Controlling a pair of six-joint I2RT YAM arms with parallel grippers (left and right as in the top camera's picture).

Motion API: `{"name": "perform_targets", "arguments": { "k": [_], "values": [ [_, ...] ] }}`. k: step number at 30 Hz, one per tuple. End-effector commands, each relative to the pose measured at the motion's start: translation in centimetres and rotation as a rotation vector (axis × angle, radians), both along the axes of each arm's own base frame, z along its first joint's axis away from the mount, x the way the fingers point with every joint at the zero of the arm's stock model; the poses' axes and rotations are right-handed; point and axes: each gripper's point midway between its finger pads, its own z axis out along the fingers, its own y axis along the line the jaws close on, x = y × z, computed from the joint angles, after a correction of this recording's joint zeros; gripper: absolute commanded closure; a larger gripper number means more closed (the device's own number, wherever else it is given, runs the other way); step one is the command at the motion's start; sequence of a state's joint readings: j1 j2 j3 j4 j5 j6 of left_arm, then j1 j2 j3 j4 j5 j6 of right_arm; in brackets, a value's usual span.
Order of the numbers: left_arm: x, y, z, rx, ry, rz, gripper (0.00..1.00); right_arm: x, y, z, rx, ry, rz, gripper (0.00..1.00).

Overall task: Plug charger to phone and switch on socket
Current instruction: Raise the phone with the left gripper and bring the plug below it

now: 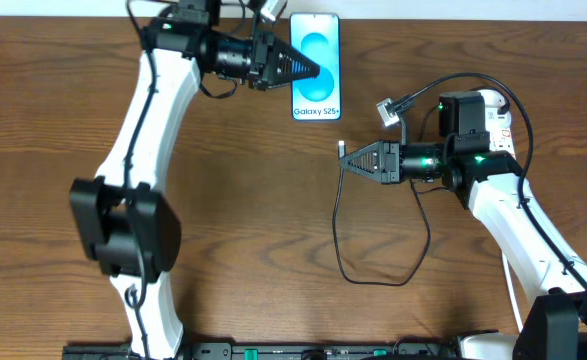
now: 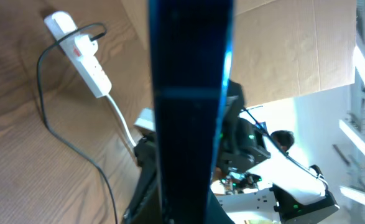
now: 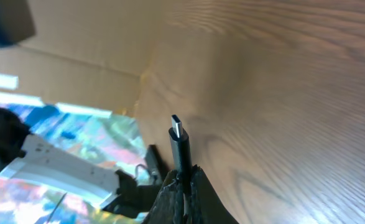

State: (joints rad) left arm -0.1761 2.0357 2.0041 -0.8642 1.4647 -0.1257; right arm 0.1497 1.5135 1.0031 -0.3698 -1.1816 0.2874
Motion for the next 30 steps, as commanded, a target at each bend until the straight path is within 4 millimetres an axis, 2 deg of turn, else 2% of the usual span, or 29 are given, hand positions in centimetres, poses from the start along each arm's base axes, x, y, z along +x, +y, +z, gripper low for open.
{"name": "perform_targets", "arguments": {
  "k": [1,6,10,17,23,27,30],
  "values": [
    [-0.8,-0.3,1.6,0.003,-0.011,0.002,0.92,-1.5,0.6,2.1,0.086,-0.038,0.081,0.99],
    [-1.2,-1.1,1.6,0.001,-0.024,-0.019,0.93,-1.3,0.8,2.5,0.098,0.0,0.071,0.99],
    [-1.0,-1.2,1.7,0.0,-0.048,-0.019,0.93,-2.0,1.0,4.1,0.154,-0.041,0.122,0.99],
    [-0.9,-1.3,1.7,0.001,-0.05,-0.017,0.93,-2.2,1.3,6.4,0.165,-0.088,0.111,0.99],
    [-1.0,-1.3,1.7,0.002,-0.013,-0.015,0.93,-2.8,2.9,6.1,0.13,-0.082,0.113,0.99],
    [-1.3,-1.3,2.2,-0.022,-0.008,-0.034,0.93,-1.9,3.4,5.4,0.084,-0.068,0.053,0.99],
    [-1.3,-1.3,2.1,-0.022,-0.008,-0.033,0.93,-1.5,3.3,5.9,0.099,-0.071,0.039,0.99]
  ]
}}
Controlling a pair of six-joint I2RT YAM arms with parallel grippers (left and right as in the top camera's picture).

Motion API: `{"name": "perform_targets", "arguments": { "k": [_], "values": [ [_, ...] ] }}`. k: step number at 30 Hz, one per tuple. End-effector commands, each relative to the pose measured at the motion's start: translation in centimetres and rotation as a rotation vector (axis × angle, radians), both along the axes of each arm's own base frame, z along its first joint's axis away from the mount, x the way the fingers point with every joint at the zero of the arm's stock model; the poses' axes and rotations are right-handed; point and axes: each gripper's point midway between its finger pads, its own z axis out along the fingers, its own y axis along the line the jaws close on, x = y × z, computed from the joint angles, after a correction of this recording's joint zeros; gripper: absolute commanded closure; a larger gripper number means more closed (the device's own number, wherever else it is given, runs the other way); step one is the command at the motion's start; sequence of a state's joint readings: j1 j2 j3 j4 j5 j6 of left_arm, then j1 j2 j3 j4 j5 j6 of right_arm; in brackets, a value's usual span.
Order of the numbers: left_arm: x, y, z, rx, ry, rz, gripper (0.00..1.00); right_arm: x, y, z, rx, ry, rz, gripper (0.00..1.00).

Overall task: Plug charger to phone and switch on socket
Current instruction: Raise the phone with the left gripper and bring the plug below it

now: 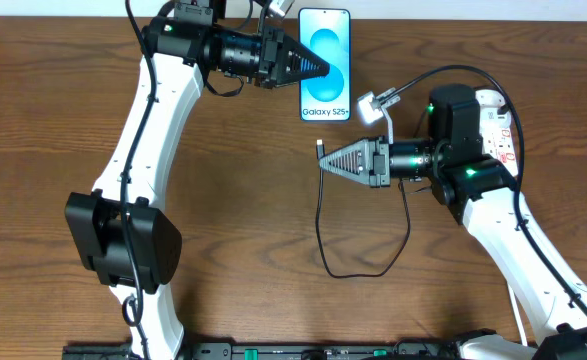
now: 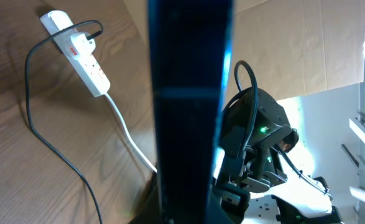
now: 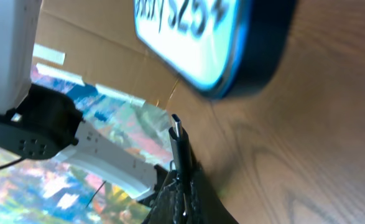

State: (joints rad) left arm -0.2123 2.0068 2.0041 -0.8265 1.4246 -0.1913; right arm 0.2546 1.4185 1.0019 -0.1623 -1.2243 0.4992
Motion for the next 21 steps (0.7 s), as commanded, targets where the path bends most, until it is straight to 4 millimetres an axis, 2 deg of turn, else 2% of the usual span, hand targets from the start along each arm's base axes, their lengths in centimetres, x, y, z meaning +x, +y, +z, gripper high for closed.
{"name": "perform_targets", "arguments": {
  "k": [1,7,21],
  "values": [
    [-0.5,0.1,1.2,-0.046,-0.002,-0.03,0.93,0.8,-0.2,0.7,0.004,0.016,-0.049,0.99],
    [-0.5,0.1,1.2,-0.046,-0.002,-0.03,0.93,1.1,-0.1,1.6,0.032,-0.005,-0.044,0.99],
    [-0.2,0.1,0.9,-0.025,-0.005,-0.013,0.93,1.6,-0.7,1.7,0.036,0.012,-0.069,0.99]
  ]
}}
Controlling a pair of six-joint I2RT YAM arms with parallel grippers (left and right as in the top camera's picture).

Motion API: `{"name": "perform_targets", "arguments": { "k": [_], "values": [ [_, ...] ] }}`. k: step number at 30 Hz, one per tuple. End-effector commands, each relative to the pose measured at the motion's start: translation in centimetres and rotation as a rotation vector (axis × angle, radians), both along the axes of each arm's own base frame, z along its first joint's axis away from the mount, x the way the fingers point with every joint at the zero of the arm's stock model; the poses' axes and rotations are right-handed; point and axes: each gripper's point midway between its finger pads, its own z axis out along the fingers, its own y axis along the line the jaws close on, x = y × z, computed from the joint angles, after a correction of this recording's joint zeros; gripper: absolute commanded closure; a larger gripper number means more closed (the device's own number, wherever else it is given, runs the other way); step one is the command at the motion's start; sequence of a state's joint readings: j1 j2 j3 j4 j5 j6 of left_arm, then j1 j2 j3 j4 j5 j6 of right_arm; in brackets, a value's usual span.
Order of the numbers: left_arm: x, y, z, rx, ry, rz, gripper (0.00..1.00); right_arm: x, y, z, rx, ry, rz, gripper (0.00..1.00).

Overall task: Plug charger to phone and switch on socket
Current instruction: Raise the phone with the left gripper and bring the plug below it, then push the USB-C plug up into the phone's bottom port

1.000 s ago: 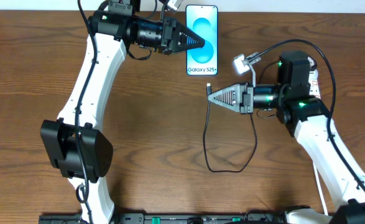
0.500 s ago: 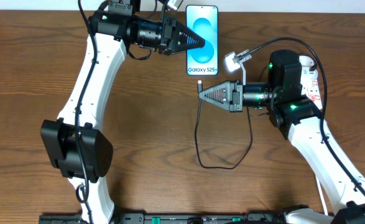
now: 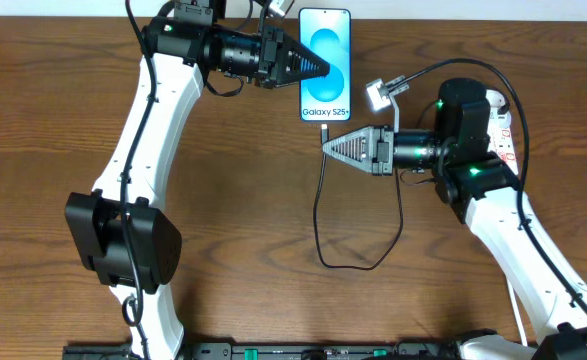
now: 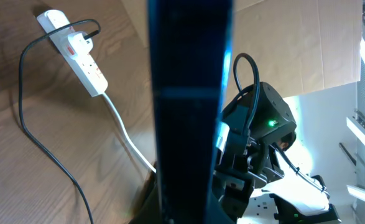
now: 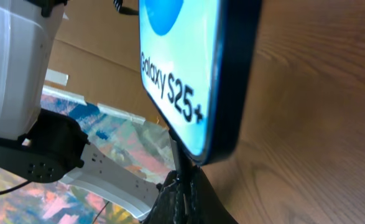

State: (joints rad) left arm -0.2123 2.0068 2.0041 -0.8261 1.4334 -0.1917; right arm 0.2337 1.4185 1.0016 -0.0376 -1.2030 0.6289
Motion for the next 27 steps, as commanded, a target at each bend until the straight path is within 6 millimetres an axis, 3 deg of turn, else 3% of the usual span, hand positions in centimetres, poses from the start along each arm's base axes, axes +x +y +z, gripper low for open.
{"name": "perform_targets", "arguments": {
  "k": [1,27],
  "values": [
    [-0.04,0.11,0.61,-0.011,-0.009,-0.002,0.93,-0.01,-0.22,0.44,0.008,0.007,-0.007,0.99],
    [-0.21,0.11,0.8,-0.022,-0.004,-0.011,0.93,0.12,-0.05,0.53,0.008,0.01,-0.014,0.99]
  ]
}}
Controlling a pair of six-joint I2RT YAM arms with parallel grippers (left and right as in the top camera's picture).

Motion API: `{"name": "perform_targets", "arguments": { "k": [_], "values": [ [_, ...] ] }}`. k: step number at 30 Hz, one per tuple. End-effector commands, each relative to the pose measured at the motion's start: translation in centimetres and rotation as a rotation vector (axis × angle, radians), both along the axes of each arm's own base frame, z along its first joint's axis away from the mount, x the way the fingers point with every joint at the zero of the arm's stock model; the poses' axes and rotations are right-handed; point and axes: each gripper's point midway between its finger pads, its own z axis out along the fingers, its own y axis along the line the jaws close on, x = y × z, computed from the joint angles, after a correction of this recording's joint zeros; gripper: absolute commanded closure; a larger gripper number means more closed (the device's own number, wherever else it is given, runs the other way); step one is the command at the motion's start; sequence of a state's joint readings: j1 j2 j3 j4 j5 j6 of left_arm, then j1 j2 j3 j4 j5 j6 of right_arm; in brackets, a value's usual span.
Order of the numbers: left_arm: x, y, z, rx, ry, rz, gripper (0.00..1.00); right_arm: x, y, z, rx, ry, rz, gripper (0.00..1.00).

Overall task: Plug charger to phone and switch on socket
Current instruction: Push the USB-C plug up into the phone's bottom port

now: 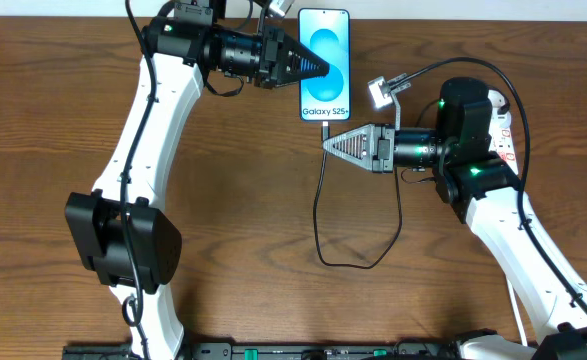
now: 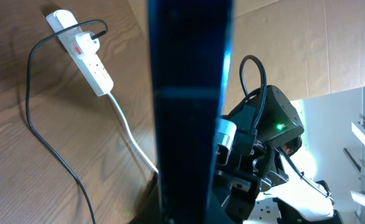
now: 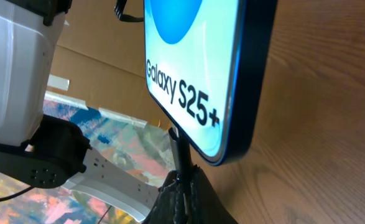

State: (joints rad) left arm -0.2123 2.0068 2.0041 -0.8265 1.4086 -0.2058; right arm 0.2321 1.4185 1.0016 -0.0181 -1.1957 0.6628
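Note:
The phone (image 1: pixel 325 64), lit blue and white with "Galaxy S25+" on its screen, hangs above the table's far edge, my left gripper (image 1: pixel 316 69) shut on its side. In the left wrist view the phone (image 2: pixel 190 99) is a dark upright slab. My right gripper (image 1: pixel 325 141) is shut on the black charger plug (image 3: pixel 180 151), whose tip sits at the phone's (image 3: pixel 201 68) bottom edge. The cable (image 1: pixel 318 215) loops back to the white socket strip (image 1: pixel 500 120), also visible as the socket strip (image 2: pixel 83 53) in the left wrist view.
A brown wooden table (image 1: pixel 223 230) carries both arms. The black cable sags in a loop between my right arm and the table's middle. A white lead (image 2: pixel 129 140) runs from the socket strip toward the near right. Cardboard (image 2: pixel 294 43) stands behind the table.
My right gripper has edged the plug slightly closer, so its tip now meets the phone's bottom edge. The left gripper and phone have barely moved.
At first the phone was held at the far edge and my right gripper held the plug well below and right of it. Then the phone had shifted right and the plug had come leftward. Later the plug stood just under the phone, and now touches its bottom edge.

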Motion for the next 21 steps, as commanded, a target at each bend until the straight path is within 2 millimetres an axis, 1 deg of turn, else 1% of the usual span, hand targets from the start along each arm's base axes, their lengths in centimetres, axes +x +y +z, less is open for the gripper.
{"name": "perform_targets", "arguments": {
  "k": [1,21],
  "values": [
    [-0.47,0.07,1.13,-0.042,-0.015,-0.028,0.93,-0.14,-0.01,0.35,0.004,0.003,-0.002,0.99],
    [-0.51,0.08,1.11,-0.042,-0.011,-0.028,0.93,0.04,0.08,0.27,0.002,0.028,-0.018,0.99]
  ]
}}
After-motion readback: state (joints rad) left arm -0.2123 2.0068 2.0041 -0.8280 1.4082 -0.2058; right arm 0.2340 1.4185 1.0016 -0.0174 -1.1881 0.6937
